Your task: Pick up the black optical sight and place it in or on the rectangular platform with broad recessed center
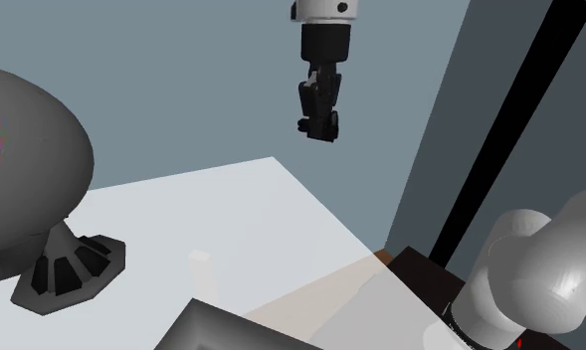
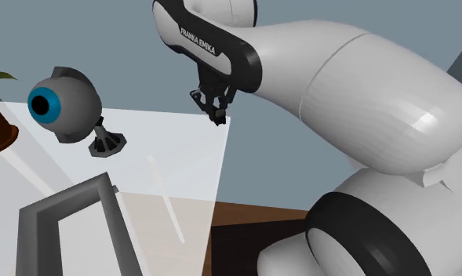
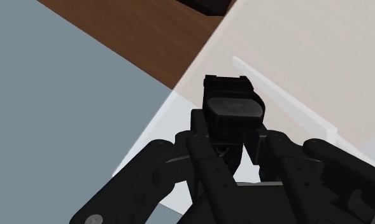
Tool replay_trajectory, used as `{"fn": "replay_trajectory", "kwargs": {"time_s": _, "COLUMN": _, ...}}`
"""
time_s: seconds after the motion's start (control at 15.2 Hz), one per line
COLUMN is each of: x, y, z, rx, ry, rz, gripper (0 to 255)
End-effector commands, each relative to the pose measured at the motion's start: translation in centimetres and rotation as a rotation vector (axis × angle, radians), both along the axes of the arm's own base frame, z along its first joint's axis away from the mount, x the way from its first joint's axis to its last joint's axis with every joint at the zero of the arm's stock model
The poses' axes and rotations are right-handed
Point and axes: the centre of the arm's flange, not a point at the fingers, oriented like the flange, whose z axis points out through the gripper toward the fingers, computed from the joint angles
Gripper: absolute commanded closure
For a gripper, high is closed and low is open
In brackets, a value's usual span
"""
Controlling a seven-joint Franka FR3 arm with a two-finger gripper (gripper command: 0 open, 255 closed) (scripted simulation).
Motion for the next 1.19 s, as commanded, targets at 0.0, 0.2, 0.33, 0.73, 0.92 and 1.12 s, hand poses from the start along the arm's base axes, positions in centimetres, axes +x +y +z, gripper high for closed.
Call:
{"fn": "replay_trajectory", "kwargs": {"time_s": 0.0, "x": 0.0, "y": 0.0, "z": 1.1, "rx": 0.0, "ry": 0.0, "rz": 0.0, "gripper": 255}}
{"fn": "replay_trajectory", "kwargs": {"time_s": 0.2, "x": 0.0, "y": 0.0, "z": 2.7, "rx": 0.0, "ry": 0.0, "rz": 0.0, "gripper": 255}}
{"fn": "replay_trajectory", "kwargs": {"time_s": 0.33, "x": -1.0, "y": 0.8, "z": 2.8, "rx": 0.0, "ry": 0.0, "rz": 0.0, "gripper": 255}}
{"fn": "replay_trajectory", "kwargs": {"time_s": 0.73, "x": -7.2, "y": 5.8, "z": 2.8, "rx": 0.0, "ry": 0.0, "rz": 0.0, "gripper": 255}}
{"fn": "replay_trajectory", "kwargs": {"time_s": 0.92, "x": -10.3, "y": 8.3, "z": 2.8, "rx": 0.0, "ry": 0.0, "rz": 0.0, "gripper": 255}}
{"fn": "replay_trajectory", "kwargs": {"time_s": 1.12, "x": -13.4, "y": 10.7, "z": 2.7, "rx": 0.0, "ry": 0.0, "rz": 0.0, "gripper": 255}}
